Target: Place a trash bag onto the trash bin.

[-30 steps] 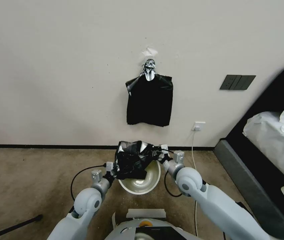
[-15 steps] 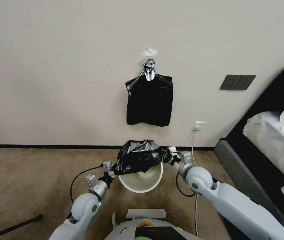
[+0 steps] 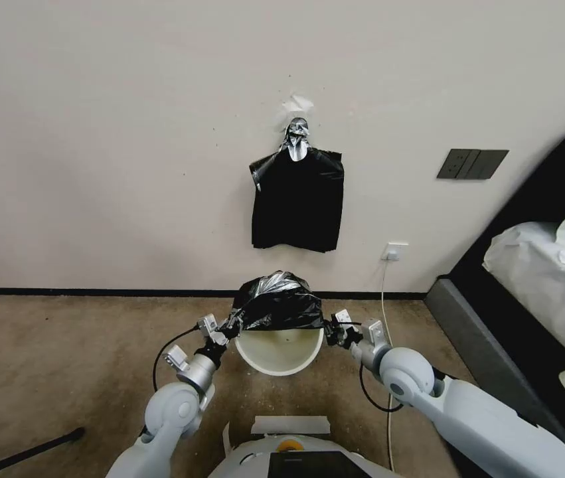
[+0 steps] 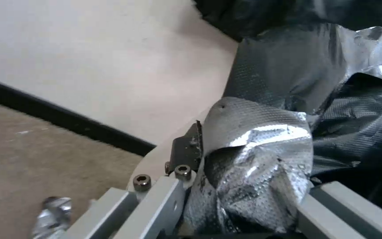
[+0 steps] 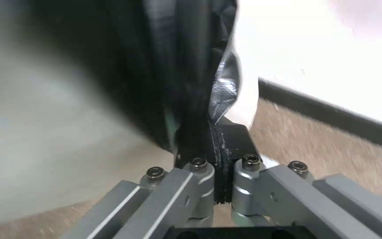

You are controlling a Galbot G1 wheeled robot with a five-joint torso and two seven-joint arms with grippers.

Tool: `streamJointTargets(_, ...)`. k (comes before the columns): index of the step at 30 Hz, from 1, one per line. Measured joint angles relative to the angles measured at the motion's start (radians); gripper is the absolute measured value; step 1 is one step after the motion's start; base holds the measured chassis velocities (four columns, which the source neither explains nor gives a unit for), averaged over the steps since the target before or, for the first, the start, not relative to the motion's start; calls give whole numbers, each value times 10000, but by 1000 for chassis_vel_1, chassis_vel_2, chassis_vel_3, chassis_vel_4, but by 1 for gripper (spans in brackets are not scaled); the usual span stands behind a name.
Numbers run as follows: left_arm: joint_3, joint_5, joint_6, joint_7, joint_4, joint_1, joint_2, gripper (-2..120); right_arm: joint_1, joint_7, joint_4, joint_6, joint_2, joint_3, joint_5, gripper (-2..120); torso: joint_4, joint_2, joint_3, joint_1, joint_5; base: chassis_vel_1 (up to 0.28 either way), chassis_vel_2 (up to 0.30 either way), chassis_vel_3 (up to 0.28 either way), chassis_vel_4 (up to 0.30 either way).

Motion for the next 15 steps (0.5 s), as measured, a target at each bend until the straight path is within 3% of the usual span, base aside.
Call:
streamJointTargets(5,77,-192,-79,-544,14,-181,-170,3,-542,-348,0,302,164,-10,-922,0,-3,0,0,0,0,0,0,0,0)
streamJointTargets(15,52,-402,-97,-653,30,-204,-452,3,-471,-256,-210,451,380,-99,-1016,0,-1,0,0,0,0,0,0,0,0)
